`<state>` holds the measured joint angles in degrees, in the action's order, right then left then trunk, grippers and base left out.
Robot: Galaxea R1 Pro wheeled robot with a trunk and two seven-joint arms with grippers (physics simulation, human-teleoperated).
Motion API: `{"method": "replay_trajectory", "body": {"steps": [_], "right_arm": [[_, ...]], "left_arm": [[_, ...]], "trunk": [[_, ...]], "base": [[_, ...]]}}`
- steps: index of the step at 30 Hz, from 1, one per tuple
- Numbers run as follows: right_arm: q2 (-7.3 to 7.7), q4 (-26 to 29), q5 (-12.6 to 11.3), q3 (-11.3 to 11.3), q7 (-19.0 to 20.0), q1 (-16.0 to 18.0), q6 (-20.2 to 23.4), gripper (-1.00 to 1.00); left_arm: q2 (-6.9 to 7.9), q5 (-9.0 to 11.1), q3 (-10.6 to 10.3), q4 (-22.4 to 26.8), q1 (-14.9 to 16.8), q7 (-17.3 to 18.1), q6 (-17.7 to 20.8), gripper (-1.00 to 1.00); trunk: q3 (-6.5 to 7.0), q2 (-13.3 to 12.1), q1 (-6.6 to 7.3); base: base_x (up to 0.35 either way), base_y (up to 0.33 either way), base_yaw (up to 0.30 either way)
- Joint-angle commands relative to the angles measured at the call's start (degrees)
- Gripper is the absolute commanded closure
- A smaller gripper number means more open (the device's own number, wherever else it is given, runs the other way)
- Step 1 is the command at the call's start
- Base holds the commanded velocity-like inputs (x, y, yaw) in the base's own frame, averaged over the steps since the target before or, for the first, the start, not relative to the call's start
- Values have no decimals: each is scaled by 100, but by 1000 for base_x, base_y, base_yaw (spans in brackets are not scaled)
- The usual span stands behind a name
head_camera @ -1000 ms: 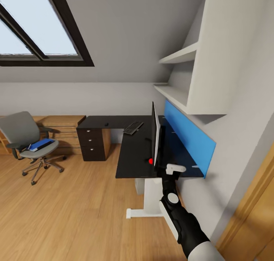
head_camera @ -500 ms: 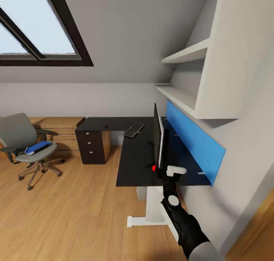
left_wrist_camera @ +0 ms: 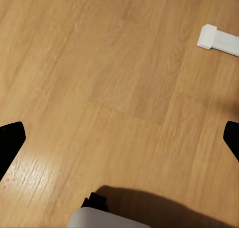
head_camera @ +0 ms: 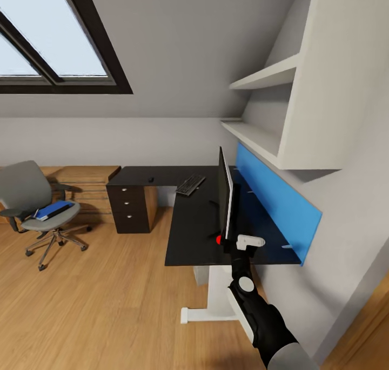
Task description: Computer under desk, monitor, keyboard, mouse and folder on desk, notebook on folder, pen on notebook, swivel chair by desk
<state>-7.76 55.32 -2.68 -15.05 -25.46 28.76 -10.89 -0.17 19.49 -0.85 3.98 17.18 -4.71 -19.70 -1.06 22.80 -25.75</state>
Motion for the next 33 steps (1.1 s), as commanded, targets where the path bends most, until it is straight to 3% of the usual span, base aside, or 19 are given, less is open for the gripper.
{"method": "replay_trajectory", "body": {"steps": [1,20,33], "right_arm": [[2,-4,-27,-16,-29,6,-27,-100],[38,-128,-30,-16,-29,4,-26,-100],[43,-148,-31,-16,-29,6,-27,-100]], "left_arm": [[-1,11,-12,-3,4,-20,-17,-100],[8,19,-12,-3,4,-30,-17,-100],[-1,19,-12,-3,4,-21,-17,-100]], "trunk": [[-11,11,-3],[-11,11,-3],[-11,11,-3]], "base": [[0,0,0],[4,0,0],[297,0,0]]}}
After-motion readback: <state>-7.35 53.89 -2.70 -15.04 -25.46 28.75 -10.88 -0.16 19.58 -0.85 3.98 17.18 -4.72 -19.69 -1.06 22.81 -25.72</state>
